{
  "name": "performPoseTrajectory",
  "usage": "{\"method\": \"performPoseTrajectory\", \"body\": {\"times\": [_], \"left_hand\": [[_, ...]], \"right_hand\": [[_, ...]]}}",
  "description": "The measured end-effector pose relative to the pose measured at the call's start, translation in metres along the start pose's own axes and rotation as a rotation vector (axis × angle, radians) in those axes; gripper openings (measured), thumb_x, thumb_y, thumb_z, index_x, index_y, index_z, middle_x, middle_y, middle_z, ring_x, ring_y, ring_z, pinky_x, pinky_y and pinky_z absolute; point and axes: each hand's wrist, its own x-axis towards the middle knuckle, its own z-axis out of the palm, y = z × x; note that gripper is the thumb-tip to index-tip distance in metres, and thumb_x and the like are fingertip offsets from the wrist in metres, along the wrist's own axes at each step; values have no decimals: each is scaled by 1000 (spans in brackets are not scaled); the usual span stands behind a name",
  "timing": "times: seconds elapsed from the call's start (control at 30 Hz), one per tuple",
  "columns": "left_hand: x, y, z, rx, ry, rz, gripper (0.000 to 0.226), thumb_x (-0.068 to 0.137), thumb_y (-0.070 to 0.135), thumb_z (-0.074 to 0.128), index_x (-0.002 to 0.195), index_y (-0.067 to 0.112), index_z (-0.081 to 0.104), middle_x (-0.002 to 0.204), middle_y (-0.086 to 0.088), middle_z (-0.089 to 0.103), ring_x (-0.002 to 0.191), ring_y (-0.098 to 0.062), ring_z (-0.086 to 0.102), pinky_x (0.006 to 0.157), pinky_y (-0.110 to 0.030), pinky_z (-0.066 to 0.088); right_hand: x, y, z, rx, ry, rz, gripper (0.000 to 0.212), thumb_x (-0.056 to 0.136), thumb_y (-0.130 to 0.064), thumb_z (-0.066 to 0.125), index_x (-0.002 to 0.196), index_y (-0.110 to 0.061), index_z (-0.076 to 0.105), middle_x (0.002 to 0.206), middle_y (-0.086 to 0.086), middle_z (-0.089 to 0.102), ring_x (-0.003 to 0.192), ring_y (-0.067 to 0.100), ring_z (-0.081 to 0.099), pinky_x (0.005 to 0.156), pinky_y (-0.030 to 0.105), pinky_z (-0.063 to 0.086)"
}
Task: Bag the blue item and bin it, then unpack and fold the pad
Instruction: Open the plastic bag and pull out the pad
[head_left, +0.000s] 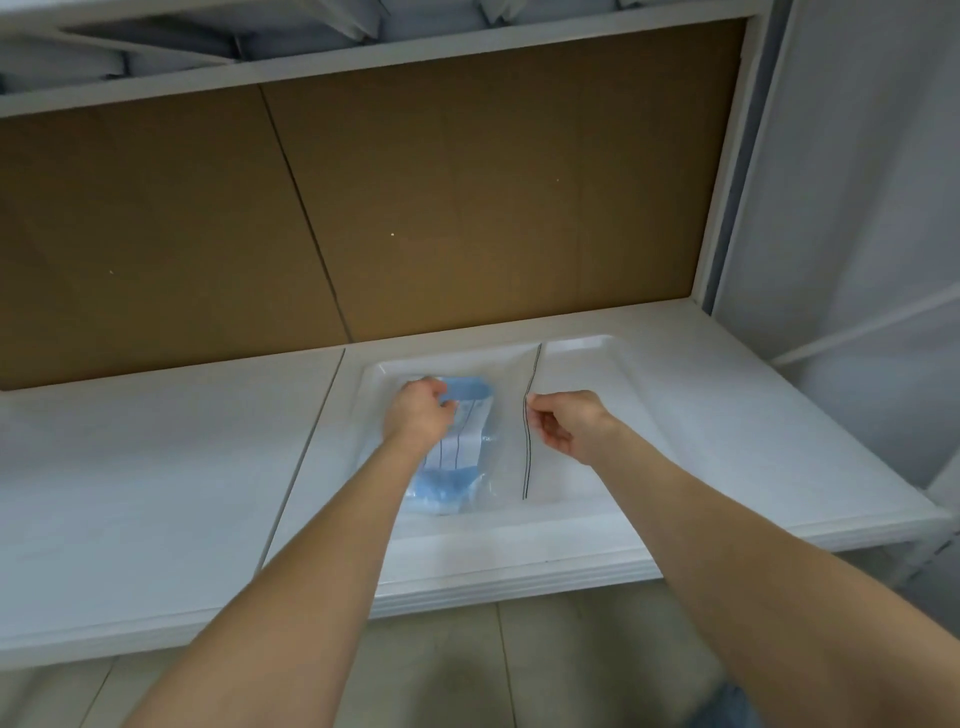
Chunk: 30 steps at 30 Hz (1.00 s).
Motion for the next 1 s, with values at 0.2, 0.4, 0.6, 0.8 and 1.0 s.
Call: {"method": "performPoseTrajectory", "body": {"times": [0.2,0.4,0.6,0.8,1.0], "left_hand": [[-23,50,19,-328,-312,133,31,75,32,79,97,16,63,86,0,65,62,-12,61,55,-22,47],[-24,49,23,-374,-309,77,20,77,17,78,69,17,60,66,-1,64,57,-11,62,61,-25,55],[-28,51,23,-367,-228,4,22,86,14,67,66,13,60,62,-3,61,55,-15,61,59,-27,59],[-28,50,20,-341,-77,-34,25,86,8,57,64,16,49,63,-3,58,52,-17,61,65,-36,60],[-27,46,16,-229,31,30,28,82,0,49,67,23,41,83,-11,63,69,-32,68,69,-44,59]], "right_hand": [[-4,0,3,-68,2,-8,6,87,-11,67,83,-7,65,68,4,59,56,11,54,46,16,48],[-2,2,0,-33,-75,-6,11,88,-18,68,90,-7,67,78,5,65,68,14,61,63,20,53],[0,3,0,-106,-22,-2,20,92,-21,64,79,-7,61,73,5,60,66,14,61,62,22,53],[3,3,-7,-277,109,-88,19,91,-11,61,76,-8,51,67,10,62,57,16,62,49,20,53],[8,7,-11,-490,216,-235,27,83,3,50,73,-21,44,78,4,58,67,26,69,72,35,60]]}}
